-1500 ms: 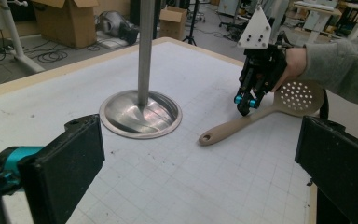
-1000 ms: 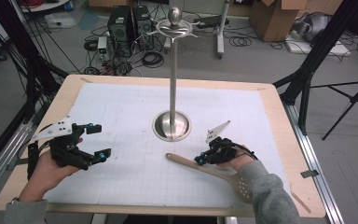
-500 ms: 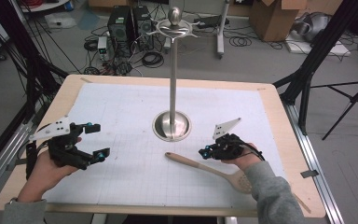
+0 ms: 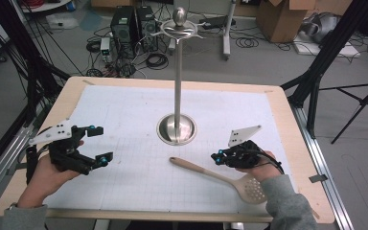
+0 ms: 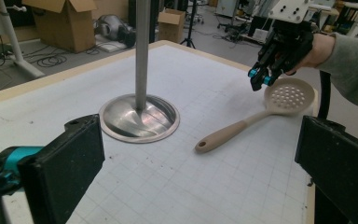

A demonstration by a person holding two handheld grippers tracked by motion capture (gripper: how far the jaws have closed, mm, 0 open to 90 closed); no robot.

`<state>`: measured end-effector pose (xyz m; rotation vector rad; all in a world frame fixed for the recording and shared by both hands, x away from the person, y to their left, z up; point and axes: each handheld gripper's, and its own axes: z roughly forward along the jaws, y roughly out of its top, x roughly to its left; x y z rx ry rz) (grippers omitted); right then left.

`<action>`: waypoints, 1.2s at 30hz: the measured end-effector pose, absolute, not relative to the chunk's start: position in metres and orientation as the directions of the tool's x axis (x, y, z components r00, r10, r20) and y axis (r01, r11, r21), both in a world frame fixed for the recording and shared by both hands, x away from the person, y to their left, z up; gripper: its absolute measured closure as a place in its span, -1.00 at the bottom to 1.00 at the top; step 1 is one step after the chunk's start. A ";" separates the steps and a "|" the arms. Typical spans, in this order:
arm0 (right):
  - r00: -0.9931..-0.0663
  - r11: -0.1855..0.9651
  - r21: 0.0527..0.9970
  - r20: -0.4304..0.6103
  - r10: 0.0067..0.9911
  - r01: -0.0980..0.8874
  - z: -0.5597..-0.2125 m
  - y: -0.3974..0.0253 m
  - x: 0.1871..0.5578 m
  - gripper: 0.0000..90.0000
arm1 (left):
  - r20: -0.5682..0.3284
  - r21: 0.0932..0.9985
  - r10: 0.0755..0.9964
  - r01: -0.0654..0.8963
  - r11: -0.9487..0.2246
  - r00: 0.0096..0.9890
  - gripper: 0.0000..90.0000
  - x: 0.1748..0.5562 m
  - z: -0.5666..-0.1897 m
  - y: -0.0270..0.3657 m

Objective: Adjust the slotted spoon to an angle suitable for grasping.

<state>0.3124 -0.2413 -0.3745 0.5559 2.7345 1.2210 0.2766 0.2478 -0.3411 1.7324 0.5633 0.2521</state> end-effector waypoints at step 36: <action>-0.889 0.652 0.651 0.077 0.452 0.388 -0.376 -0.263 0.304 -0.61 | -0.126 0.961 0.502 0.230 -0.151 0.856 -0.96 0.275 -0.341 0.251</action>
